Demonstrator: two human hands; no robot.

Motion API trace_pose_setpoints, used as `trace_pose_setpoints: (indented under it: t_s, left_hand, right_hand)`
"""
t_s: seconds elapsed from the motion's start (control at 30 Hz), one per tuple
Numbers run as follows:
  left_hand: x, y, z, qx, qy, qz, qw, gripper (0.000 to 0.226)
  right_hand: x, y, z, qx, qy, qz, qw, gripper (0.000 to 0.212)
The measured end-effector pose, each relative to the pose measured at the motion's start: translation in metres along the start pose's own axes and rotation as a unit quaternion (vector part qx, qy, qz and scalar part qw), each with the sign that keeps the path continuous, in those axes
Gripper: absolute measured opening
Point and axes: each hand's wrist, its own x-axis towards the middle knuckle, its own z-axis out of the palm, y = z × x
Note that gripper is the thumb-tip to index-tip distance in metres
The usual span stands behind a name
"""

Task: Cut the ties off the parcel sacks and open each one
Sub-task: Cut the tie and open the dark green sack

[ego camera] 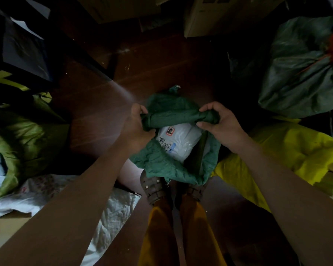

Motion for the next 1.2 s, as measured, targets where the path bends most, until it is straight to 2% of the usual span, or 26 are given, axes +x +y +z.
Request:
trace_pose_setpoints:
  t_s: [0.07,0.13,0.27,0.3,0.4,0.5,0.6,0.83,1.0,1.07,1.13,1.2]
  left_hand:
    - [0.0,-0.003,0.0,0.077,0.012,0.03,0.997,0.043]
    - [0.001,-0.003,-0.001,0.108,0.055,0.032,0.992,0.037]
    - [-0.001,0.0,0.008,0.238,0.141,-0.017,0.961,0.029]
    - [-0.001,0.003,0.009,0.223,0.157,-0.032,0.962,0.028]
    - [0.007,0.014,0.011,0.085,0.216,-0.055,0.971,0.022]
    - [0.024,0.026,0.008,-0.001,0.276,-0.07,0.959,0.017]
    - [0.05,0.037,-0.002,-0.087,0.298,-0.062,0.949,0.013]
    - [0.137,0.053,-0.011,-0.162,0.356,-0.005,0.92,0.014]
    - [0.174,0.048,-0.003,-0.172,0.342,0.084,0.92,0.016]
    - [0.187,0.043,-0.003,-0.164,0.317,0.112,0.927,0.033]
    - [0.196,0.044,-0.007,-0.153,0.289,0.107,0.939,0.038]
    - [0.199,0.049,-0.011,-0.156,0.257,0.079,0.951,0.032]
  right_hand:
    - [0.001,0.002,-0.002,-0.009,0.014,-0.023,1.0,0.025]
    - [0.001,0.004,-0.002,-0.028,0.016,-0.035,0.999,0.019]
    - [0.005,0.009,0.001,-0.105,0.057,-0.056,0.991,0.012]
    - [0.006,0.007,0.002,-0.094,0.065,-0.056,0.992,0.011]
    - [0.01,-0.006,0.006,-0.023,0.076,-0.055,0.995,0.008]
    - [0.018,-0.016,0.01,0.016,0.105,-0.073,0.992,0.008]
    - [0.041,-0.03,0.014,0.047,0.142,-0.104,0.983,0.008]
    - [0.115,-0.056,-0.005,-0.025,0.203,-0.208,0.957,0.004]
    - [0.157,-0.042,-0.017,-0.111,0.236,-0.254,0.932,0.003]
    - [0.171,-0.034,-0.02,-0.096,0.228,-0.275,0.929,0.004]
    - [0.182,-0.033,-0.027,-0.076,0.215,-0.282,0.932,0.006]
    - [0.189,-0.033,-0.036,-0.026,0.198,-0.26,0.945,0.01]
